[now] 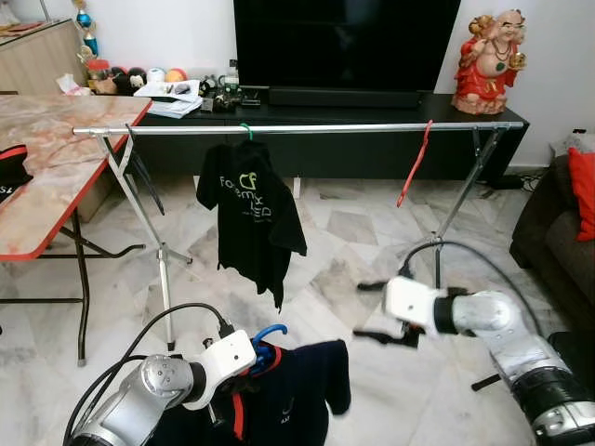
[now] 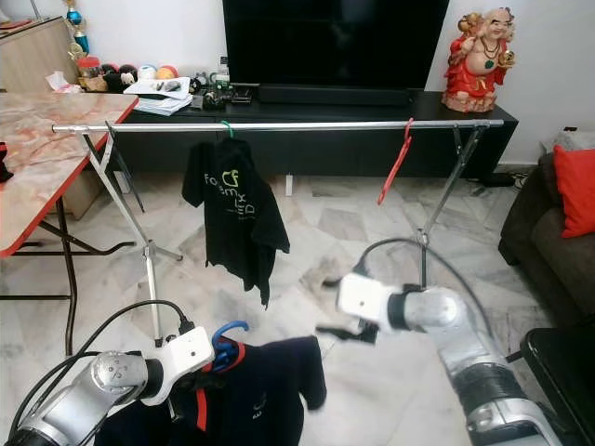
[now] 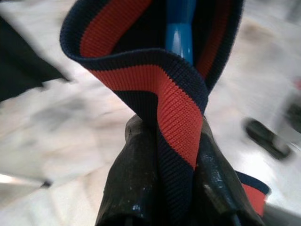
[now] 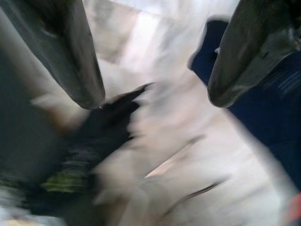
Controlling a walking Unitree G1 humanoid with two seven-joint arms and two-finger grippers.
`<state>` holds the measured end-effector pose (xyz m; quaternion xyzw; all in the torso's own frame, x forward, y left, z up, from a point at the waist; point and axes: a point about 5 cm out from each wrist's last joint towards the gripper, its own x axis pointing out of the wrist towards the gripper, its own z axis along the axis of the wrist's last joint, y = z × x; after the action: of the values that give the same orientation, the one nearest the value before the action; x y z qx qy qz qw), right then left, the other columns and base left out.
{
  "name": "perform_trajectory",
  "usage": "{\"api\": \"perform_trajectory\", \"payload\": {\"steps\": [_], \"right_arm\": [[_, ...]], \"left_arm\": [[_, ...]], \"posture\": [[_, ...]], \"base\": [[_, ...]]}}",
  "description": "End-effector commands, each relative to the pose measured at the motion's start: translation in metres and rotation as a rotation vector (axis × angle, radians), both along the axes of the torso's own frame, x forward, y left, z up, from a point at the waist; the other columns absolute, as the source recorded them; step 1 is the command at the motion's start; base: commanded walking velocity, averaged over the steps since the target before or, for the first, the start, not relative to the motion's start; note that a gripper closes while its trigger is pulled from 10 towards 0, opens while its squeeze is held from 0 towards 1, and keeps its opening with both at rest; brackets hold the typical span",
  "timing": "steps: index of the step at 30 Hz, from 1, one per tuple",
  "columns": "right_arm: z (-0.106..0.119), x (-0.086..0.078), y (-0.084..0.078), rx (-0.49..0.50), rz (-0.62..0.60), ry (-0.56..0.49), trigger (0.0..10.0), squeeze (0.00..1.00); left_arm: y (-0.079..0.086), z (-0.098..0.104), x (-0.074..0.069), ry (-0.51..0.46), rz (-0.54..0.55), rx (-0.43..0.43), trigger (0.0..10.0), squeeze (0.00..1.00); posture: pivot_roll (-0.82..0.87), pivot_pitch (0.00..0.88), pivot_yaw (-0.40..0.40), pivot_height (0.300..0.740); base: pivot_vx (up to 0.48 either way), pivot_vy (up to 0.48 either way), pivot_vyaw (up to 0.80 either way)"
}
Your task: Hang hanger
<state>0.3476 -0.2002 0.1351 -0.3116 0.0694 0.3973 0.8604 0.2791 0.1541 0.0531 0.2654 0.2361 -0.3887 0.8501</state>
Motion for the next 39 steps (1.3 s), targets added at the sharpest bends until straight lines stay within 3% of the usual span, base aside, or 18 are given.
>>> {"api": "perform_trajectory", "payload": {"steps": [1, 2, 3, 5, 6, 8, 10, 11, 12, 15, 16, 17, 19, 24, 29, 39], "right_arm": [[-0.007, 0.0, -0.013, 0.067, -0.142, 0.0, 10.0, 0.0], [-0.013, -0.001, -0.017, 0.082, -0.199, -0.003, 10.0, 0.0], [-0.033, -0.006, -0.031, 0.109, -0.368, 0.035, 10.0, 0.0], [-0.064, -0.02, -0.048, 0.153, -0.605, 0.104, 10.0, 0.0], [-0.097, -0.042, -0.062, 0.146, -0.822, 0.2, 10.0, 0.0], [-0.113, -0.055, -0.067, 0.128, -0.916, 0.246, 10.0, 0.0], [-0.135, -0.074, -0.064, 0.133, -0.972, 0.32, 10.0, 0.0], [-0.157, -0.096, -0.059, 0.095, -1.029, 0.392, 10.0, 0.0], [-0.167, -0.106, -0.055, 0.103, -1.049, 0.434, 10.0, 0.0], [-0.188, -0.13, -0.043, 0.123, -1.104, 0.535, 10.0, 0.0], [-0.188, -0.13, -0.043, 0.123, -1.104, 0.535, 10.0, 0.0], [-0.204, -0.151, -0.03, 0.156, -1.157, 0.625, 10.0, 0.0], [-0.22, -0.175, -0.015, 0.178, -1.242, 0.724, 10.0, 0.0], [-0.23, -0.194, -0.01, 0.182, -1.319, 0.793, 10.0, 0.0], [-0.23, -0.194, -0.009, 0.179, -1.282, 0.798, 10.0, 0.0], [-0.228, -0.189, -0.006, 0.166, -1.276, 0.78, 10.0, 0.0]], "left_arm": [[0.01, 0.005, 0.008, -0.07, 0.068, 0.027, 1.8, 0.0], [0.012, 0.004, 0.009, -0.085, 0.092, 0.037, 5.0, 0.0], [0.015, 0.003, 0.011, -0.097, 0.143, 0.027, 10.0, 0.0], [0.019, 0.006, 0.015, -0.127, 0.236, -0.033, 10.0, 0.0], [0.022, 0.01, 0.017, -0.171, 0.307, -0.079, 10.0, 0.0], [0.024, 0.012, 0.018, -0.199, 0.332, -0.093, 10.0, 0.0], [0.026, 0.011, 0.015, -0.201, 0.359, -0.124, 10.0, 0.0], [0.029, 0.011, 0.013, -0.209, 0.384, -0.145, 10.0, 0.0], [0.03, 0.01, 0.011, -0.207, 0.401, -0.161, 10.0, 0.0], [0.032, 0.008, 0.007, -0.194, 0.427, -0.195, 10.0, 0.0], [0.032, 0.008, 0.007, -0.194, 0.427, -0.195, 10.0, 0.0], [0.034, 0.005, 0.002, -0.186, 0.451, -0.216, 10.0, 0.0], [0.037, 0.001, -0.005, -0.189, 0.484, -0.218, 10.0, 0.0], [0.042, -0.009, -0.02, -0.167, 0.539, -0.216, 10.0, 0.0], [0.056, -0.022, -0.034, -0.14, 0.662, -0.228, 10.0, 0.0], [0.058, -0.022, -0.032, -0.145, 0.686, -0.222, 10.0, 0.0]], "posture": [[0.13, 0.0, 0.033, 0.74], [0.13, 0.0, 0.033, 0.74], [0.13, 0.0, 0.04, 0.74], [0.12, 0.0, 0.043, 0.74], [0.12, 0.0, 0.048, 0.74], [0.12, 0.0, 0.05, 0.74], [0.12, 0.0, 0.053, 0.74], [0.12, 0.0, 0.06, 0.74], [0.12, 0.0, 0.061, 0.74], [0.12, 0.0, 0.065, 0.74], [0.12, 0.0, 0.065, 0.74], [0.12, 0.0, 0.07, 0.74], [0.11, 0.0, 0.074, 0.74], [0.13, 0.0, 0.06, 0.74], [0.15, 0.0, 0.043, 0.74], [0.14, 0.0, 0.048, 0.74]], "base": [[0.0, 0.0, 0.0], [0.0, 0.0, 0.0], [0.0, 0.0, 0.0], [0.0, 0.0, 0.0], [0.0, 0.0, 0.0], [0.0, 0.0, 0.0], [0.0, 0.0, 0.0], [0.0, 0.0, 0.0], [0.0, 0.0, 0.0], [0.0, 0.0, 0.0], [0.0, 0.0, 0.0], [0.0, 0.0, 0.0], [0.0, 0.0, 0.0], [0.0, 0.0, 0.0], [0.051, 0.0, 0.0], [0.353, 0.0, 0.0]]}}
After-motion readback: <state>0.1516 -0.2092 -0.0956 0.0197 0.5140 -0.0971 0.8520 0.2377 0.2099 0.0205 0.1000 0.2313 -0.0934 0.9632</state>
